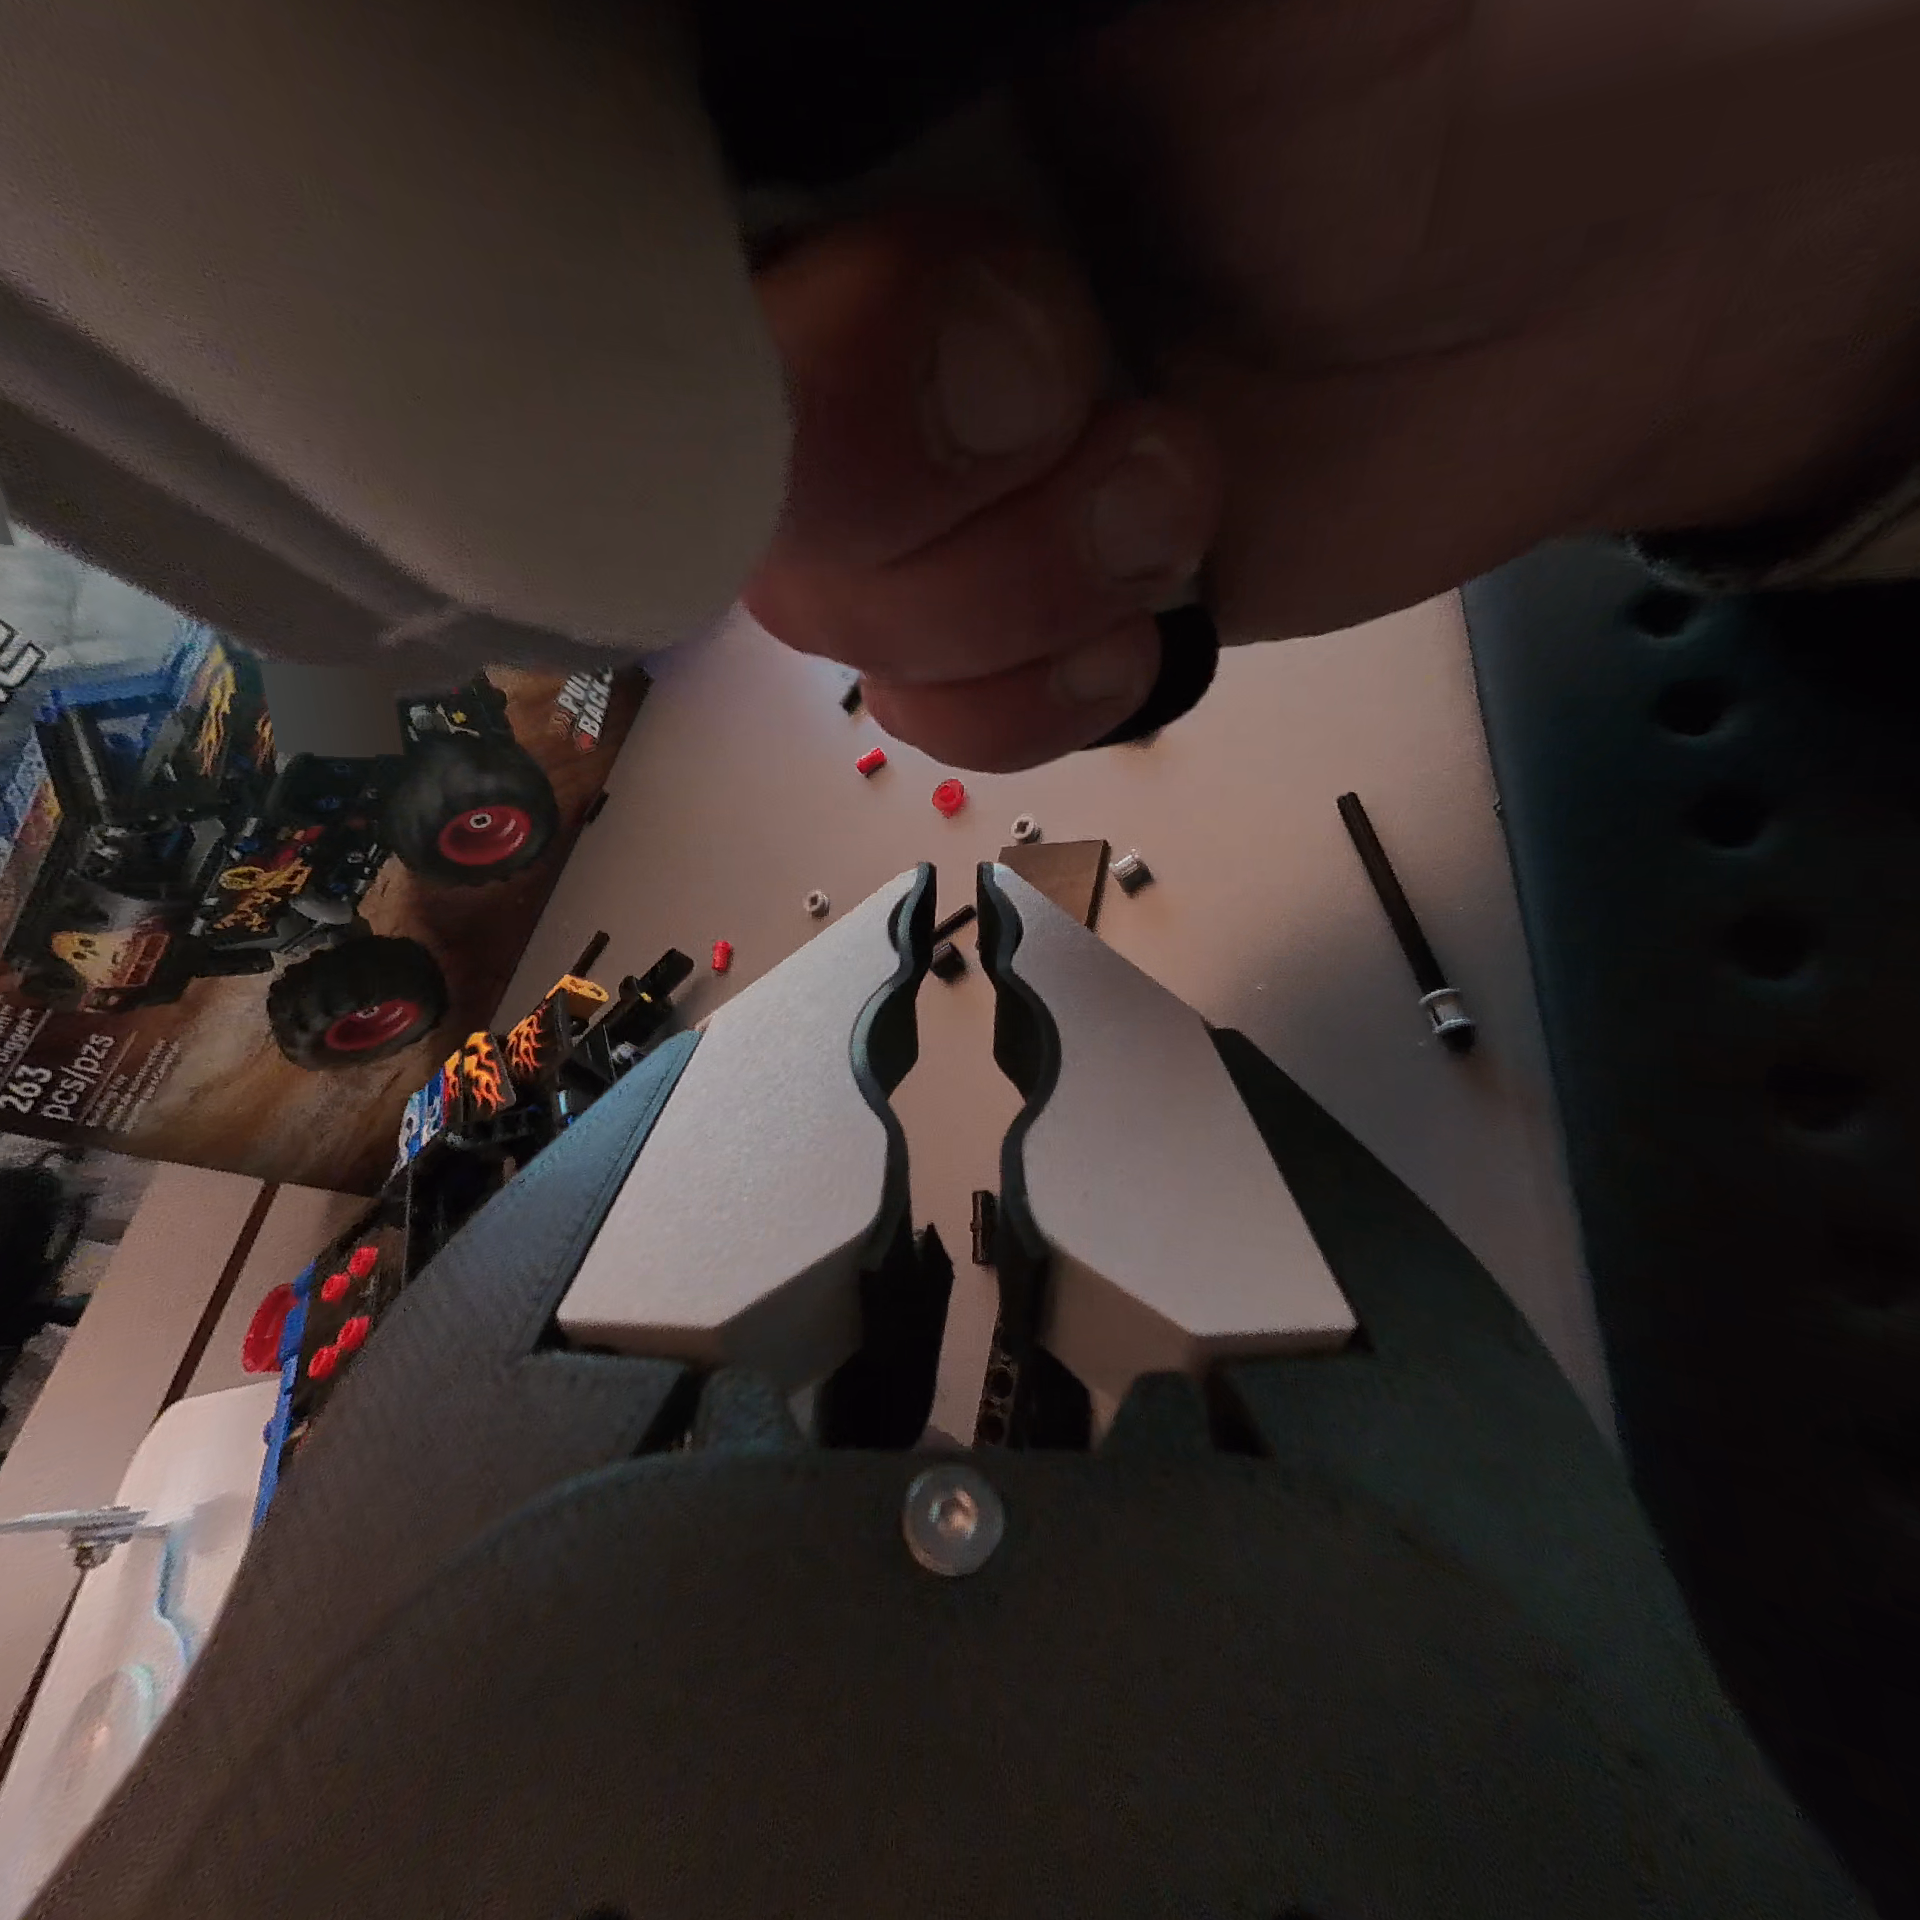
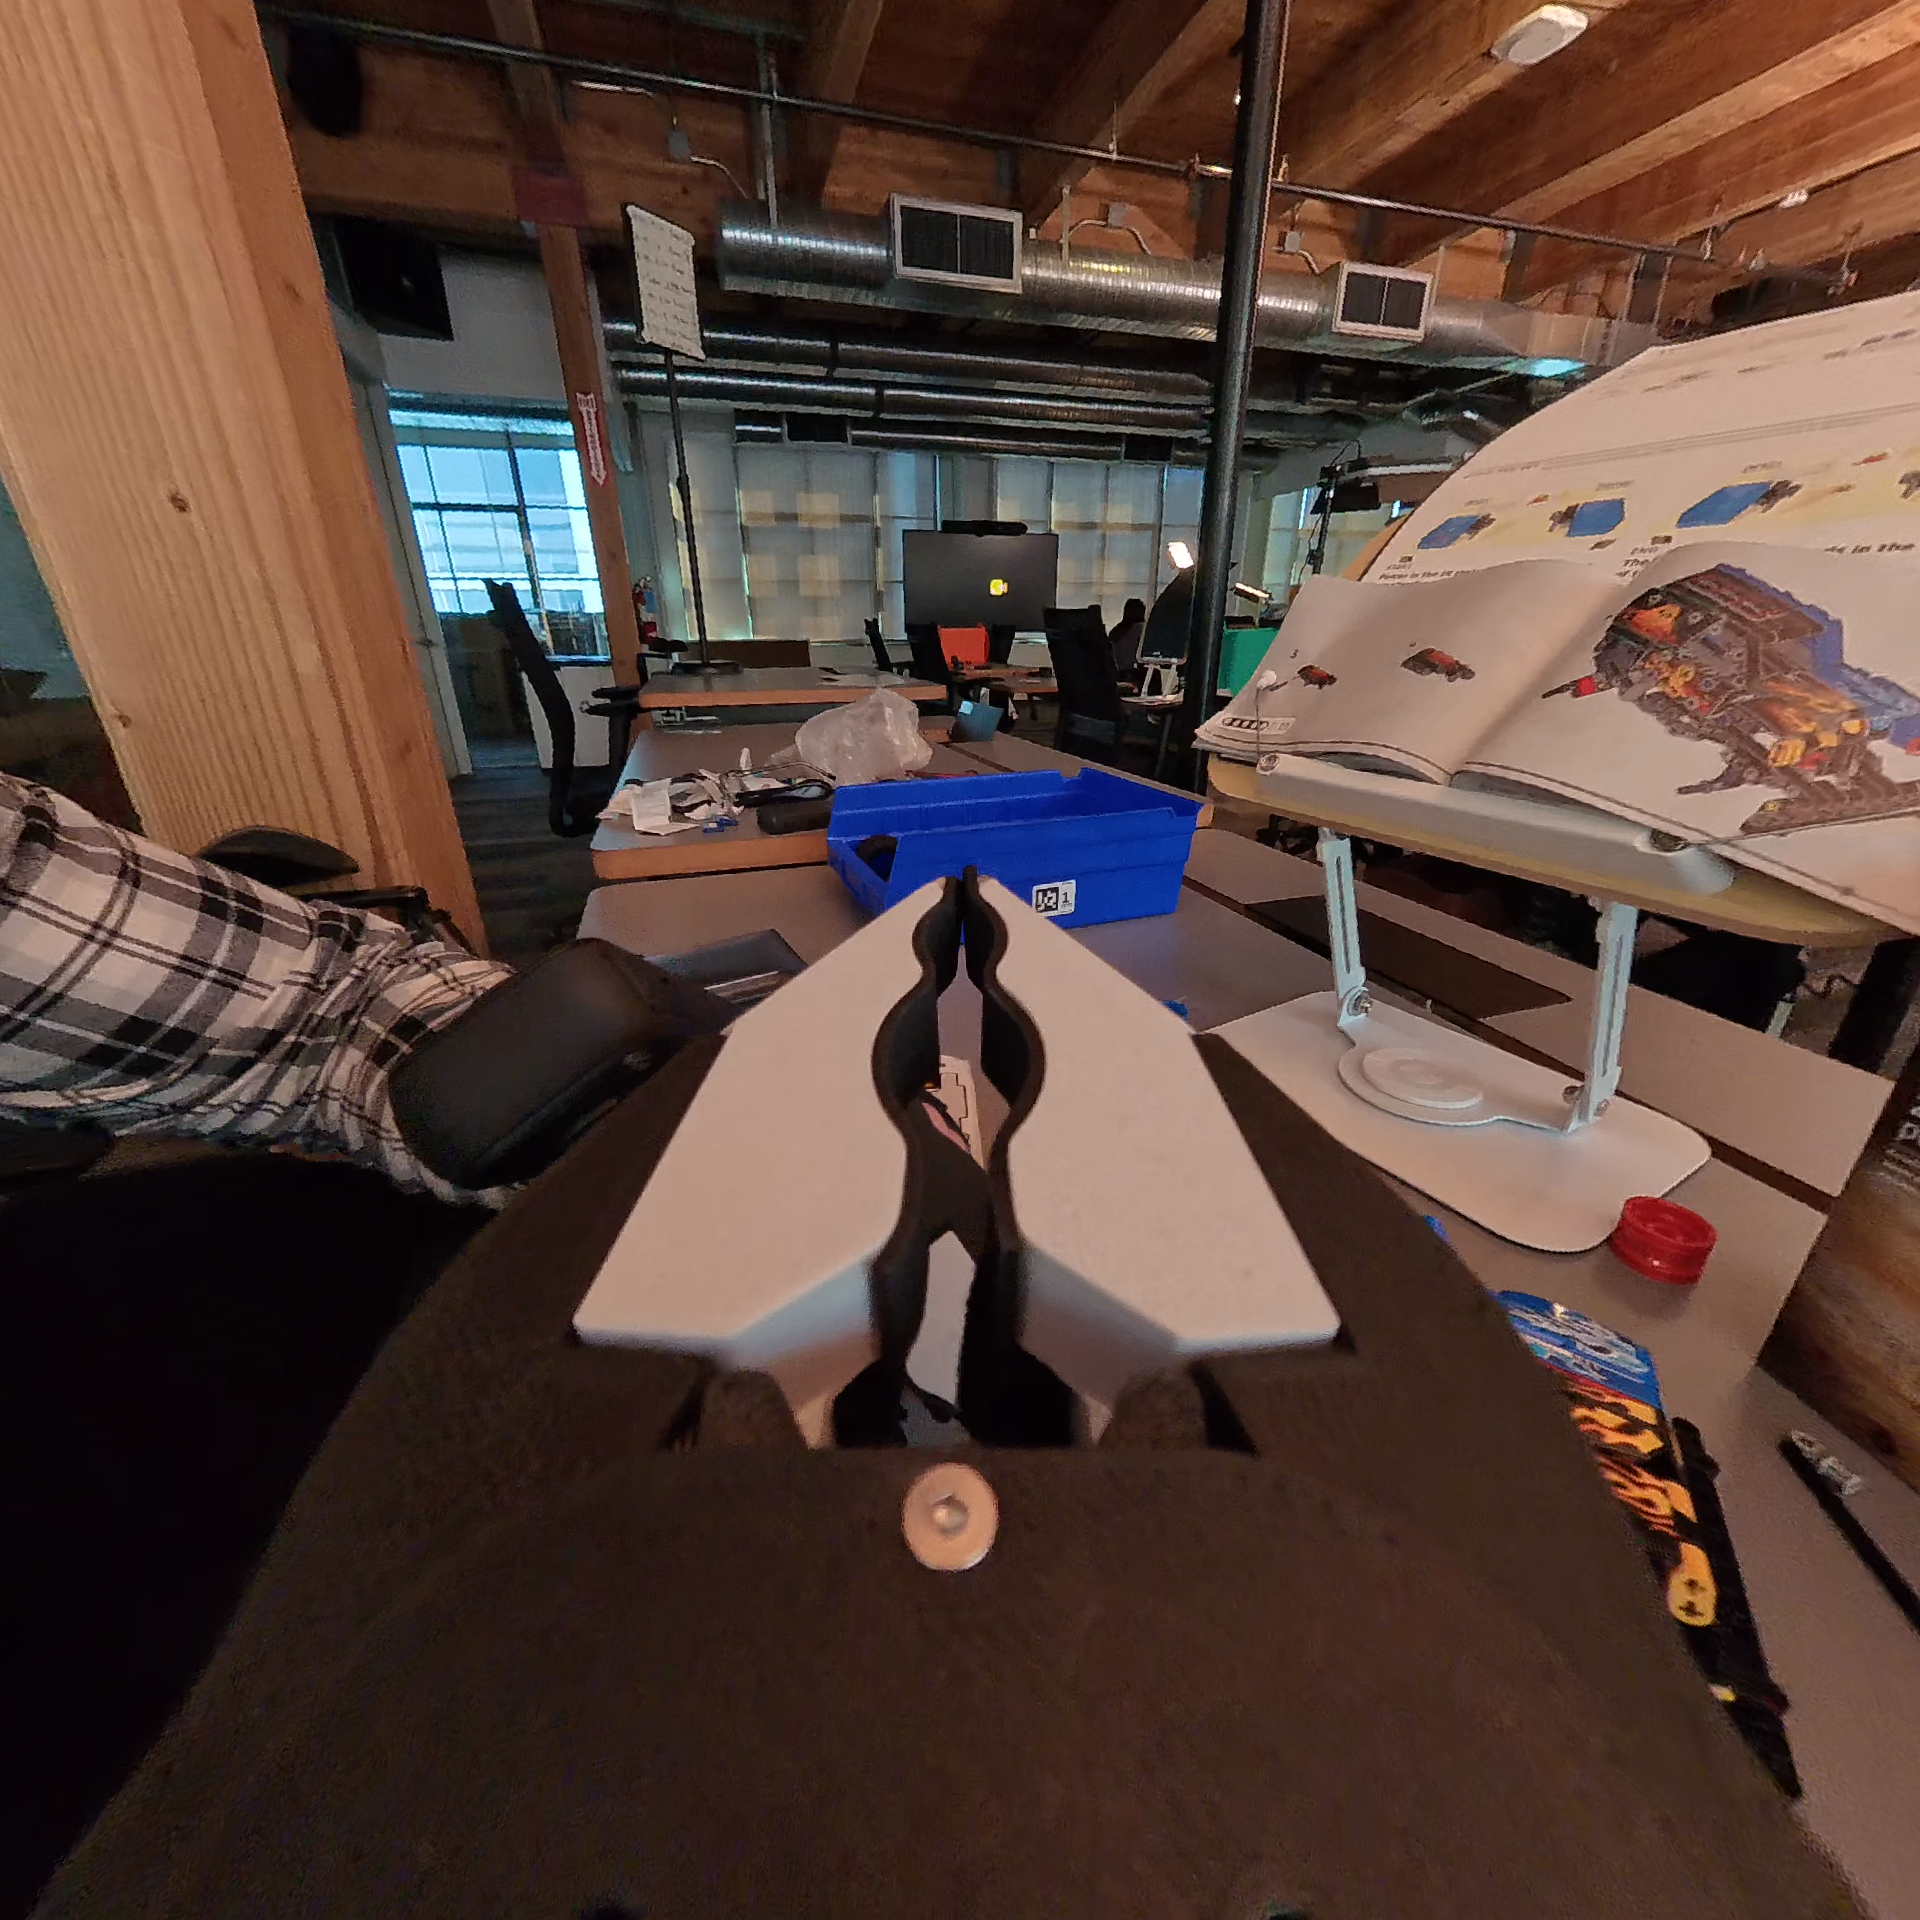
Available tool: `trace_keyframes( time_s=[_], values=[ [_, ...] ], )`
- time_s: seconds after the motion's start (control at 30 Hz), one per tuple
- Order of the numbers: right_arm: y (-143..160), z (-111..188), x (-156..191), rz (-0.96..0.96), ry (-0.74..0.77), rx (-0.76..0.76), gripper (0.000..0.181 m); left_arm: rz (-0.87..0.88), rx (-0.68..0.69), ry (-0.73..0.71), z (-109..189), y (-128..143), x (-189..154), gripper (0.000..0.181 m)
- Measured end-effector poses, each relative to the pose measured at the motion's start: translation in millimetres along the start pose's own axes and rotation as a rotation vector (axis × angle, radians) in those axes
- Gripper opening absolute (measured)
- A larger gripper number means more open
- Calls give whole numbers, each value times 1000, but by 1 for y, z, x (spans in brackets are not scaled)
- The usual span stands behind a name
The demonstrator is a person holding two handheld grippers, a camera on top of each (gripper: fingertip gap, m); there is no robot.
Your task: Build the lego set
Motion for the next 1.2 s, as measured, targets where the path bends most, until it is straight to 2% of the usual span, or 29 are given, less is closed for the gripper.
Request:
trace_keyframes(
  time_s=[0.2,0.27,0.33,0.43,0.5,0.53,0.57,0.63,0.67,0.73,0.8,0.83,0.9,0.97,1.07,1.2],
  values=[
    [-7,6,6,81,22,-2,0,-104,70,-104,7,6,12,7],
    [-6,4,15,108,0,10,0,-133,153,-153,24,14,17,8],
    [-7,11,31,64,-50,11,1,-96,237,-172,52,30,13,9],
    [-2,46,69,-42,-67,3,0,-131,341,-257,99,65,3,8],
    [7,82,104,-93,-66,-22,0,-114,355,-354,114,85,3,5],
    [15,101,121,-119,-63,-32,0,-131,406,-374,117,95,5,4],
    [24,119,146,-141,-96,-47,0,-114,418,-415,118,94,12,5],
    [56,145,209,-160,-219,-29,0,-26,348,-358,110,83,7,4],
    [90,151,237,-181,-264,47,0,-44,368,-352,108,86,5,5],
    [185,155,269,-300,-271,214,0,-128,405,-356,106,92,2,3],
    [305,151,285,-485,-206,344,2,-131,394,-341,103,92,1,1],
    [375,150,292,-534,-135,445,3,-118,403,-332,103,93,0,2],
    [509,155,319,-537,-49,689,7,-106,402,-322,102,95,-1,2],
    [617,159,349,-511,-9,855,10,-115,398,-317,101,95,-2,1],
    [723,158,388,-493,13,952,11,-107,395,-310,101,95,-2,1],
    [809,157,422,-499,-14,1044,21,-89,398,-290,99,97,-3,1]
  ],
)
Point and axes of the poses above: each gripper's, where its closed fingertips meet, z back along the fingers, y out of its underside, x = y × z across the jaws, the point moved 1 cm from there along z, back along the fingers, and after that the axes turned 6 degrees about -y, right-handed, at the moved point
